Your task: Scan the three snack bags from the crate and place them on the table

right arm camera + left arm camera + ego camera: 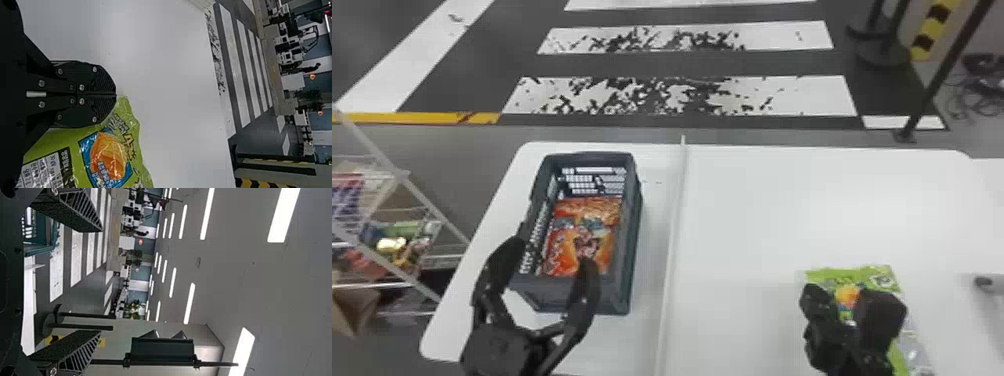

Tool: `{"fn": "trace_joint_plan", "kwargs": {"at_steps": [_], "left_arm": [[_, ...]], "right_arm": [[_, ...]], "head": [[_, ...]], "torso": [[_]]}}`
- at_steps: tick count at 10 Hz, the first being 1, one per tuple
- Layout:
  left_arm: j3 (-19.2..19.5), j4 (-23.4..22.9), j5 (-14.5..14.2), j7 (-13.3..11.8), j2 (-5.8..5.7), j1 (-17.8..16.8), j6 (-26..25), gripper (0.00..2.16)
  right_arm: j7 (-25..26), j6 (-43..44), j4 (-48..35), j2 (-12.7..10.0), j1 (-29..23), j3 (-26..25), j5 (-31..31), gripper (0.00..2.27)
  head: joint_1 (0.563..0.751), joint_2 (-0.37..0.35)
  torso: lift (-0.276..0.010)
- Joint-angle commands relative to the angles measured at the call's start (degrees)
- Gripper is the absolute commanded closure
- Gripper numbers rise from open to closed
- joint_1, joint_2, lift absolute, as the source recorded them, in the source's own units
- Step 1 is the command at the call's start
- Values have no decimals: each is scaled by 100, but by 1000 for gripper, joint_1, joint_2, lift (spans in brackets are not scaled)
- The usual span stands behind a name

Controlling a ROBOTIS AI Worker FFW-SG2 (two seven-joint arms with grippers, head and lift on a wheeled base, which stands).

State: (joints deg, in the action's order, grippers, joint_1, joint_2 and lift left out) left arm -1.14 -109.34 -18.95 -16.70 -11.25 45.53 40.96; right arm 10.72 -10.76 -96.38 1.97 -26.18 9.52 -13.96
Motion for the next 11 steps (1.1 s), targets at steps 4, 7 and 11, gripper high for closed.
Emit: {"fn": "trace_joint_plan", "kwargs": {"at_steps": [4,7,11], "left_arm": [[0,-8,23,0,9,0,4,70],[9,-8,23,0,9,0,4,70],[-9,-35,59,26,9,0,-14,70]], "right_arm": [[-44,78,-30,22,-37,-135,-98,2219],[-413,535,-1445,49,-898,-302,-72,1936],[-1292,-221,-2104,93,-1170,-1963,-1,6]], "head": [[695,73],[695,78],[695,-55]], "torso": [[-37],[-37],[-37]]}}
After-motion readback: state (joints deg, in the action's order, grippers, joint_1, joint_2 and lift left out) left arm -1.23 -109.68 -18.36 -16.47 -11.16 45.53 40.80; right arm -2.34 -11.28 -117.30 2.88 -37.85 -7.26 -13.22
